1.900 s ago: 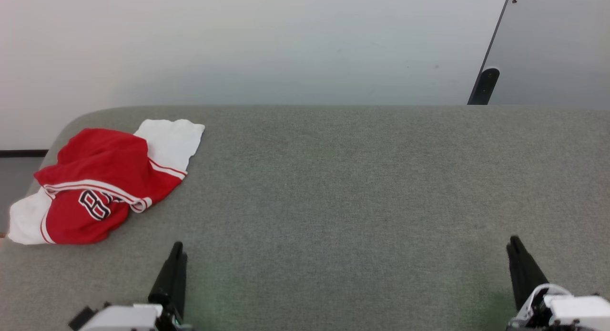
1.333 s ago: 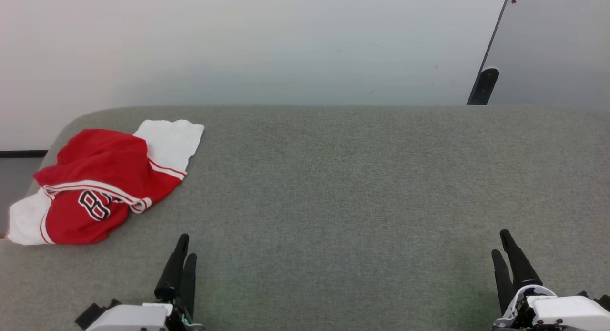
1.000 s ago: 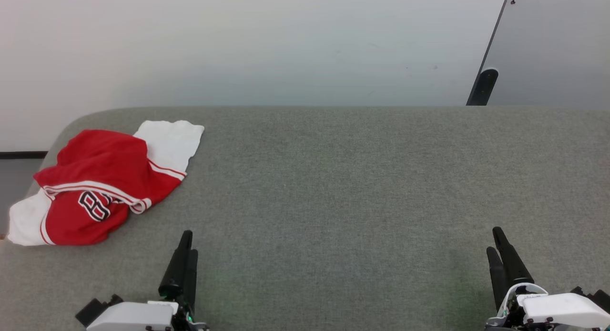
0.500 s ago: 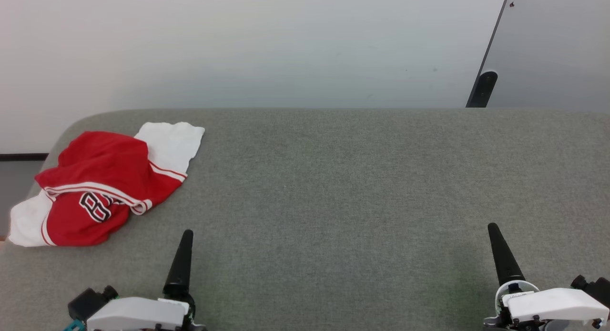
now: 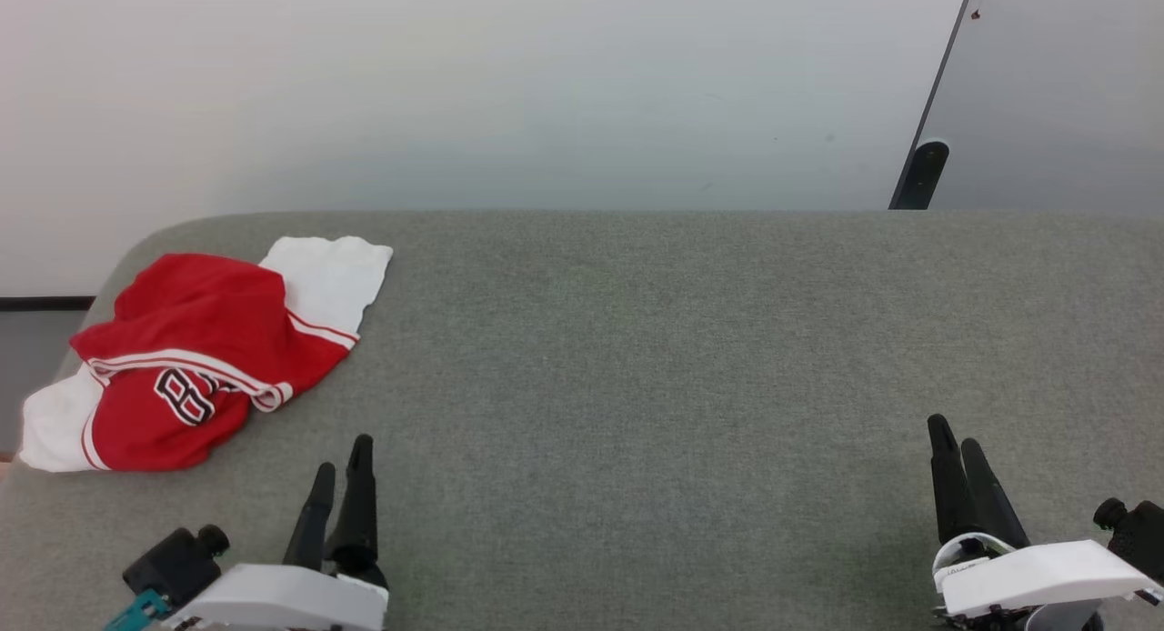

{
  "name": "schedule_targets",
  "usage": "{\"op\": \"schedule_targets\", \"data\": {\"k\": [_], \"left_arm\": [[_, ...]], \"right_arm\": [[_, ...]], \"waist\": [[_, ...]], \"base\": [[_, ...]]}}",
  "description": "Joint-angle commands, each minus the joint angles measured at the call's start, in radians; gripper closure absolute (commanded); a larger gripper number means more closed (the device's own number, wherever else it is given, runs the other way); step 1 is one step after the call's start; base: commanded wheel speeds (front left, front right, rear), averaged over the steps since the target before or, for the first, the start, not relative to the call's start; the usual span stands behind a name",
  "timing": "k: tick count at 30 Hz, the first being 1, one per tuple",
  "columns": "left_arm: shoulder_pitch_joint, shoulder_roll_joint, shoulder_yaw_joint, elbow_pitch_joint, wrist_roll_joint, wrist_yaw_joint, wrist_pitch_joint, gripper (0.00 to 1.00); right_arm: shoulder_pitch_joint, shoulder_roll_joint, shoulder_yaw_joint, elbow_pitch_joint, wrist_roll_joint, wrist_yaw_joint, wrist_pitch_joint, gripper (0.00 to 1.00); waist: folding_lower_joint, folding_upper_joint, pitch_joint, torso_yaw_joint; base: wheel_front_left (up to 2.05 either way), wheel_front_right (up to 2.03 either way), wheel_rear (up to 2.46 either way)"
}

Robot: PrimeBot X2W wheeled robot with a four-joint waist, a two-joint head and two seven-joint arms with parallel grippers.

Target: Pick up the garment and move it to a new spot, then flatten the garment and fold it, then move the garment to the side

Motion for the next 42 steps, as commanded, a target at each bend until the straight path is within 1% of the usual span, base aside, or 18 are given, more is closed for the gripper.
{"op": "schedule_targets", "data": {"k": [1, 6, 9, 12, 17, 28, 35, 42], "left_arm": [[-0.002, 0.003, 0.003, -0.016, 0.039, 0.002, -0.006, 0.0], [0.005, -0.004, 0.004, -0.039, 0.172, 0.01, -0.021, 0.0], [0.009, -0.01, 0.007, -0.05, 0.227, 0.004, -0.03, 0.0], [0.01, -0.011, 0.013, -0.059, 0.282, -0.002, -0.038, 0.0], [0.015, -0.011, 0.01, -0.077, 0.387, 0.006, -0.051, 0.0], [0.025, -0.011, 0.004, -0.094, 0.538, 0.007, -0.078, 0.0], [0.03, -0.012, 0.002, -0.105, 0.608, 0.008, -0.093, 0.0], [0.028, -0.013, 0.01, -0.098, 0.656, -0.006, -0.109, 0.0]], "right_arm": [[0.001, -0.001, -0.001, -0.017, -0.035, 0.0, -0.007, 0.0], [0.01, -0.001, -0.006, -0.035, -0.154, 0.0, -0.022, 0.0], [0.014, -0.001, -0.006, -0.039, -0.213, 0.0, -0.03, 0.0], [0.017, -0.001, -0.008, -0.04, -0.257, 0.0, -0.038, 0.0], [0.02, -0.001, -0.009, -0.042, -0.321, 0.0, -0.051, 0.0], [0.026, -0.002, -0.005, -0.048, -0.432, 0.0, -0.079, 0.0], [0.028, -0.002, 0.003, -0.052, -0.493, 0.0, -0.094, 0.0], [0.03, -0.002, 0.013, -0.052, -0.551, 0.0, -0.11, 0.0]], "waist": [[0.0, 0.0, 0.0, 0.0], [0.0, 0.0, -0.002, 0.0], [0.0, 0.0, -0.003, 0.001], [0.0, 0.0, -0.003, 0.001], [0.0, 0.0, -0.006, 0.002], [0.0, 0.0, -0.01, 0.001], [0.0, 0.0, -0.012, 0.0], [0.0, 0.0, -0.014, 0.001]], "base": [[0.0, 0.0, 0.0], [0.0, 0.0, 0.0], [0.0, 0.0, 0.0], [0.0, 0.0, 0.0], [0.0, 0.0, 0.0], [0.0, 0.0, 0.0], [0.0, 0.0, 0.0], [0.0, 0.0, 0.0]]}}
